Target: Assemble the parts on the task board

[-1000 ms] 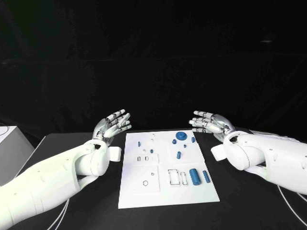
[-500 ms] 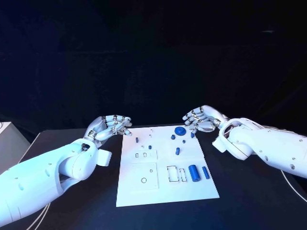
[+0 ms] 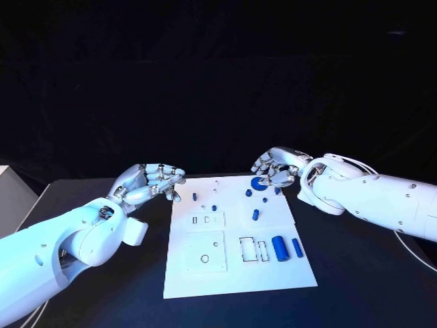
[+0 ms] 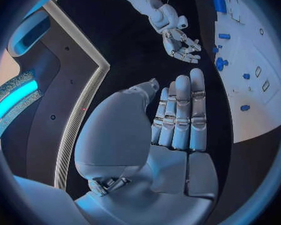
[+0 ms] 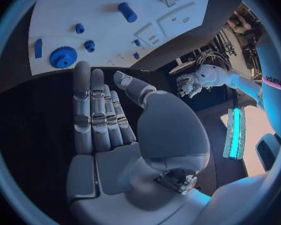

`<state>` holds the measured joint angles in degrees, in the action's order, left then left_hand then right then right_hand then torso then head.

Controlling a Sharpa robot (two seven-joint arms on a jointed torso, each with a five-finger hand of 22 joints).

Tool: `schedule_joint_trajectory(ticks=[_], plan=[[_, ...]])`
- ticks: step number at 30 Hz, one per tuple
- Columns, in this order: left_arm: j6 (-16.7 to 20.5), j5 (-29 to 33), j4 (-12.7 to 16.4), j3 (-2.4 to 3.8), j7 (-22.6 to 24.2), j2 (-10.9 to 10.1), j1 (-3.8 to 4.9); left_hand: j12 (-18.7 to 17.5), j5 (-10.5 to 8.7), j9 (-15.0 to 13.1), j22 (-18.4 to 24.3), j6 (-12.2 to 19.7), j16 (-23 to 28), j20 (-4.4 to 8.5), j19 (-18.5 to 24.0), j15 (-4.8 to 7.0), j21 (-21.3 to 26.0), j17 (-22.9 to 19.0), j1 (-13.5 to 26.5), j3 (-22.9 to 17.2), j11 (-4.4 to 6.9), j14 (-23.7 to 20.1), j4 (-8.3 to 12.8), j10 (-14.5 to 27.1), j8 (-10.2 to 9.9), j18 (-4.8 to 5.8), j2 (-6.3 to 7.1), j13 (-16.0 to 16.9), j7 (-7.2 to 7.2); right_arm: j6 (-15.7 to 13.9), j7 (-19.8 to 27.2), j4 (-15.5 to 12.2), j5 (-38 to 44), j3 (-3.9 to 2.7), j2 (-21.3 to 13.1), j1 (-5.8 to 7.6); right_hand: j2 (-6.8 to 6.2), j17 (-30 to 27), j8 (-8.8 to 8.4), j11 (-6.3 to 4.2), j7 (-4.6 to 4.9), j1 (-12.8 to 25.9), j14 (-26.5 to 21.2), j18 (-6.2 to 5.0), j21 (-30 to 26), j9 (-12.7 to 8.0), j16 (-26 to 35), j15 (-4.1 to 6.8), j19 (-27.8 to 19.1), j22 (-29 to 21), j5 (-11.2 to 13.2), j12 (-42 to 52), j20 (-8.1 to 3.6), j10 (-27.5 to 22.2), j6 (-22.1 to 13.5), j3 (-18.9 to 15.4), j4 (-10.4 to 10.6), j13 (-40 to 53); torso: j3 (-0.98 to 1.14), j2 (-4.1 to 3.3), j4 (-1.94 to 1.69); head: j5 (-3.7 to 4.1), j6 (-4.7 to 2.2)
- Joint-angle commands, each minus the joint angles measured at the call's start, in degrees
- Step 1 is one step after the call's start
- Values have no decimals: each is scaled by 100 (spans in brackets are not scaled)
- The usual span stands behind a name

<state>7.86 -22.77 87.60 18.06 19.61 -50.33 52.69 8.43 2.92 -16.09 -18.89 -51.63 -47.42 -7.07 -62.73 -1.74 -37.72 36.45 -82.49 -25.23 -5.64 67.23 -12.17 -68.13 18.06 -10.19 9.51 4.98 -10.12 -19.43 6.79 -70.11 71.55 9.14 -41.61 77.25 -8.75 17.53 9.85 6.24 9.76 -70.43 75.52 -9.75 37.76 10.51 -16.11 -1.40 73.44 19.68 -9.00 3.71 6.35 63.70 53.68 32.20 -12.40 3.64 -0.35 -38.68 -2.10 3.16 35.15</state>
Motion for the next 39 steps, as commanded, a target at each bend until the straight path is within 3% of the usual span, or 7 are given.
schedule_joint_trajectory(ticks=[1, 5, 16, 21, 25, 30, 39], plan=[[-255, -168, 110, 36, -80, -52, 6, -25, -7, -6, -12, 23, -25, 6, 55, -12, -41, 14, 45, -33, -41, -55, 6, 10, -35, 1, 7, 8, -4, 74, -376, -15, 733, -2, 27, 61, -124, 274, 51, -79, -57, 27, 338, -80, 109, 54, -185, 96, 300, 49, -39, 57, -103, 355, 139, 102, 81, 20, -28, -160, -67, 52, -20], [-269, -172, 206, 86, -100, -126, 7, -49, -6, -18, -49, 29, -41, 2, 97, -13, -91, 44, 16, -78, -40, -94, 39, 29, -46, -2, -5, 9, 5, -16, -554, -82, 1223, 0, 38, 126, -270, 879, 123, -151, -107, -29, 477, 115, 1203, 160, -509, 166, 655, 1405, -82, 24, -207, 745, 296, 382, 77, 50, -34, -239, -91, 95, -34], [-346, -174, 325, 157, -220, -215, 6, -132, -7, -29, -105, 100, 7, -22, 220, -48, -158, 56, 49, -127, -87, -204, 52, 115, -104, 2, 20, -12, -47, -169, -870, -366, 1939, 21, -48, 166, -478, 2959, -91, -59, -86, -188, -1772, -68, 1214, 362, -1780, -62, -929, 1302, 37, 11, 42, 397, 53, 474, 2, 65, -35, -386, -129, 162, -79], [-400, -174, 311, 160, -261, -199, 4, -158, -7, -32, -119, 126, 30, -36, 263, -65, -174, 55, 70, -138, -107, -232, 49, 142, -125, 4, 26, -19, -68, -261, -987, -412, 2087, 47, -63, 166, -485, 3271, -31, -107, -79, -43, -994, 436, 3421, 445, -2750, 51, 633, 4251, 58, 89, -34, 646, 148, 552, 135, 134, -40, -424, -145, 189, -66], [-457, -177, 284, 162, -306, -186, 2, -188, -7, -37, -130, 157, 69, -54, 320, -83, -183, 47, 91, -153, -126, -275, 47, 174, -149, 5, 30, -25, -86, -267, -1078, -421, 2163, 57, -75, 166, -607, 3538, 18, 0, -37, -59, -1860, 340, 3087, 539, -3244, -88, 286, 3804, 66, 149, 139, 236, 194, 576, 156, 191, -36, -442, -152, 215, -64], [-500, -190, 247, 162, -347, -174, 1, -203, -7, -41, -135, 171, 92, -63, 350, -93, -186, 40, 107, -159, -136, -296, 42, 191, -161, 4, 32, -29, -96, -288, -1260, -446, 2215, 67, -98, 160, -520, 3789, 39, -234, -142, -108, -391, 975, 5224, 632, -4483, 184, 1656, 7032, 51, 762, -91, 803, 178, 582, 283, 631, -40, -474, -164, 232, -72], [-648, -272, 191, 161, -418, -130, -7, -258, -7, -55, -138, 214, 205, -95, 455, -121, -180, 3, 125, -197, -164, -382, 52, 250, -196, 0, 29, -42, -119, -264, -1502, -414, 2206, 77, -62, 116, -556, 4472, -11, -429, -251, -159, 768, 975, 5224, 717, -5402, 377, 1656, 7032, -68, 1893, -264, 1035, 330, 545, 437, 1901, -50, -524, -205, 276, -71]])
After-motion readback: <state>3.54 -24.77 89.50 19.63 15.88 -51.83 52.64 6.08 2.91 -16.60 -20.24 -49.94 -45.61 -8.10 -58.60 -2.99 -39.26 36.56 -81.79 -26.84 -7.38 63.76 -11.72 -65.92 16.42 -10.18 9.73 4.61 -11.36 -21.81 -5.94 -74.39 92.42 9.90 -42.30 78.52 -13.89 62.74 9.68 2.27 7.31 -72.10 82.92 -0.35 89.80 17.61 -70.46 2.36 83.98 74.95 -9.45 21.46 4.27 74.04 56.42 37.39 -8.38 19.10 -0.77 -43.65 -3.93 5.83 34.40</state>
